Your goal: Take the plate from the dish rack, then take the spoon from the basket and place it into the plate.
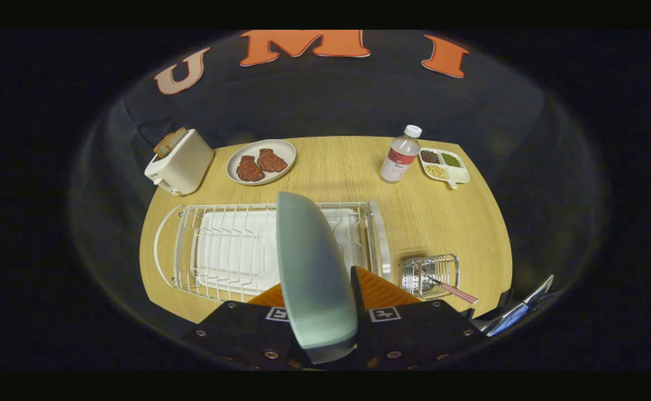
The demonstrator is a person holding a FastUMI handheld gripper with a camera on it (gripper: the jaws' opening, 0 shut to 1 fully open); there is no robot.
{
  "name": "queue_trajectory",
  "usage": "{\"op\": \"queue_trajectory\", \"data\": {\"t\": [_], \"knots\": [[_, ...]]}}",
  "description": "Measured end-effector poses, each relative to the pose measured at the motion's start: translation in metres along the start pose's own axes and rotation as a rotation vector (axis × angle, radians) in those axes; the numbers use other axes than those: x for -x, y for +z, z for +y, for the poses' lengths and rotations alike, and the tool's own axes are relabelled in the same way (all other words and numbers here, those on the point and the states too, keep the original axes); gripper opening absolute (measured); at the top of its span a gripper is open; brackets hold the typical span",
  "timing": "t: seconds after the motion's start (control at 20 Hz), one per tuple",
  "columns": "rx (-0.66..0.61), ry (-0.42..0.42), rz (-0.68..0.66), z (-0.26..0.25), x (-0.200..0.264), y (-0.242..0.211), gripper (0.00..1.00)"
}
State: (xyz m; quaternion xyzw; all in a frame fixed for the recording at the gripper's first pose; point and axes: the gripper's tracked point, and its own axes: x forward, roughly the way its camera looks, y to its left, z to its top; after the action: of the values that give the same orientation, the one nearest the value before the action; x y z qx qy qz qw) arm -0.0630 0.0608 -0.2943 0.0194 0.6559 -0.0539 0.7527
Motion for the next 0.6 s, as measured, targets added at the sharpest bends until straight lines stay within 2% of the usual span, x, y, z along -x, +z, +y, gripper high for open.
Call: {"op": "queue_trajectory", "data": {"t": [0.1,0.25,0.45,0.6], "knots": [[-0.025,0.015,0.012,-0.008,0.005,-0.022,0.35],[-0.101,0.112,0.034,-0.006,0.015,-0.048,0.35],[-0.139,0.154,0.075,-0.022,0.021,-0.085,0.35],[-0.217,0.247,0.099,-0.021,0.026,-0.108,0.35]]}}
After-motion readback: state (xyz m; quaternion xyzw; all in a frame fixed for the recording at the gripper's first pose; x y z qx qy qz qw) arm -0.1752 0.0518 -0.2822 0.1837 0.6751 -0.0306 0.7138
